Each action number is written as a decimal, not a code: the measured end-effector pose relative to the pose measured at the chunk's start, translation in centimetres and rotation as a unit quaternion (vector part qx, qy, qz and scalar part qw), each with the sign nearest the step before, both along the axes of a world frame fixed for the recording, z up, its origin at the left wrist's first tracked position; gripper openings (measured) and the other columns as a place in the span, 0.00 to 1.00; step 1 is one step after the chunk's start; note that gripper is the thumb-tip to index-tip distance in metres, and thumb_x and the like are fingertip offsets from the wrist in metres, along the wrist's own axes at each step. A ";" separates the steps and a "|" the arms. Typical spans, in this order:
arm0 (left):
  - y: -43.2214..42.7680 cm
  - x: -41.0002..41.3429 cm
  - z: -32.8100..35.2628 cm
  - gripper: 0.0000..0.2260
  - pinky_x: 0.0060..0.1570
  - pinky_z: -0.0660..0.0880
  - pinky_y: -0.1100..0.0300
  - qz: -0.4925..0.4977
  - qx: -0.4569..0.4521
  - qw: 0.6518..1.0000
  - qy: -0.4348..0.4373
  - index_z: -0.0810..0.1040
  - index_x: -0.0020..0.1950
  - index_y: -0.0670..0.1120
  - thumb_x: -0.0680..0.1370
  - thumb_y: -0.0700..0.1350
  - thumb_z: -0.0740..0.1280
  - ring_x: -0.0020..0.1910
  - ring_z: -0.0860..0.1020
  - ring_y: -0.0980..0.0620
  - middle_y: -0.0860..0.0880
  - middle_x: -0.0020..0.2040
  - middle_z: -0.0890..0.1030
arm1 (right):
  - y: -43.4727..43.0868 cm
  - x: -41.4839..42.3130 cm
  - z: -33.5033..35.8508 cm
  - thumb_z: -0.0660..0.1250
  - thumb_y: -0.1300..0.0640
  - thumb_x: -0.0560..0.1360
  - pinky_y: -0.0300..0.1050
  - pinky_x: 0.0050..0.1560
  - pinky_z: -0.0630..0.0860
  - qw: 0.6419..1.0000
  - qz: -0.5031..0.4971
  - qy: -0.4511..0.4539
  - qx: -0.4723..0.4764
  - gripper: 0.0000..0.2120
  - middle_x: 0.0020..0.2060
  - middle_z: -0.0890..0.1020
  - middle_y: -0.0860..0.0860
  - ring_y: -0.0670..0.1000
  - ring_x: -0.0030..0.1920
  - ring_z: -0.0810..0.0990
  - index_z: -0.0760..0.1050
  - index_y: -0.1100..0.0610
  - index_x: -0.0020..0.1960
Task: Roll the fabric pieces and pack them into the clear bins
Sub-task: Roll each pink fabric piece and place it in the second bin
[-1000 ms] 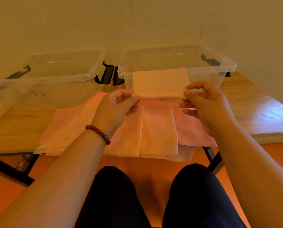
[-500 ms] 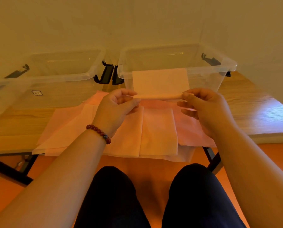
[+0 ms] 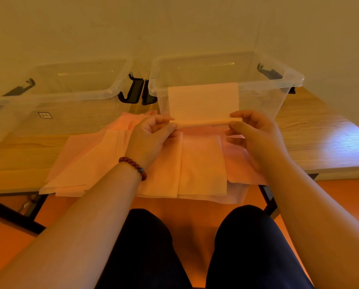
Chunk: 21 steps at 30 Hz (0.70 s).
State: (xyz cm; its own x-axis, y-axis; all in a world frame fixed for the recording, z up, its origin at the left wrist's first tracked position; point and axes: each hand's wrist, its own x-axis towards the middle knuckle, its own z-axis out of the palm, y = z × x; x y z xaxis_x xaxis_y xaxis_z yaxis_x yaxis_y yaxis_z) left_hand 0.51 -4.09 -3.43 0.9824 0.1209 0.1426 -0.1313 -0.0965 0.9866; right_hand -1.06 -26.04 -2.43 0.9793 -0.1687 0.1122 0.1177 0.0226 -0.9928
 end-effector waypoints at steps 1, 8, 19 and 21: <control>0.0 0.2 -0.2 0.05 0.50 0.79 0.55 0.001 -0.003 1.000 0.003 0.80 0.46 0.51 0.75 0.40 0.70 0.47 0.82 0.55 0.53 0.46 0.84 | -0.1 0.0 -0.3 0.67 0.62 0.77 0.41 0.40 0.79 1.000 0.000 0.002 -0.005 0.06 0.37 0.82 0.48 0.46 0.38 0.82 0.79 0.52 0.49; -0.3 -0.1 -0.3 0.06 0.39 0.78 0.64 -0.025 -0.015 1.000 -0.011 0.80 0.45 0.49 0.78 0.38 0.67 0.37 0.80 0.59 0.55 0.34 0.82 | -0.2 0.3 -1.1 0.68 0.59 0.77 0.46 0.43 0.80 0.999 -0.006 0.023 0.030 0.03 0.39 0.84 0.50 0.52 0.45 0.84 0.80 0.54 0.45; -0.2 -0.1 -0.5 0.04 0.44 0.80 0.61 -0.020 -0.009 1.000 -0.006 0.81 0.47 0.50 0.78 0.42 0.67 0.40 0.82 0.58 0.56 0.37 0.84 | -0.3 0.2 -0.8 0.68 0.61 0.77 0.43 0.39 0.79 0.999 0.014 0.006 0.044 0.03 0.37 0.83 0.50 0.49 0.41 0.83 0.78 0.54 0.48; -0.3 -0.2 -0.5 0.04 0.44 0.80 0.61 -0.023 -0.013 1.000 -0.009 0.80 0.46 0.49 0.78 0.42 0.67 0.41 0.82 0.57 0.56 0.37 0.84 | -0.4 0.2 -0.9 0.68 0.63 0.77 0.43 0.40 0.80 0.999 0.017 0.013 0.048 0.05 0.38 0.83 0.50 0.50 0.42 0.83 0.79 0.54 0.50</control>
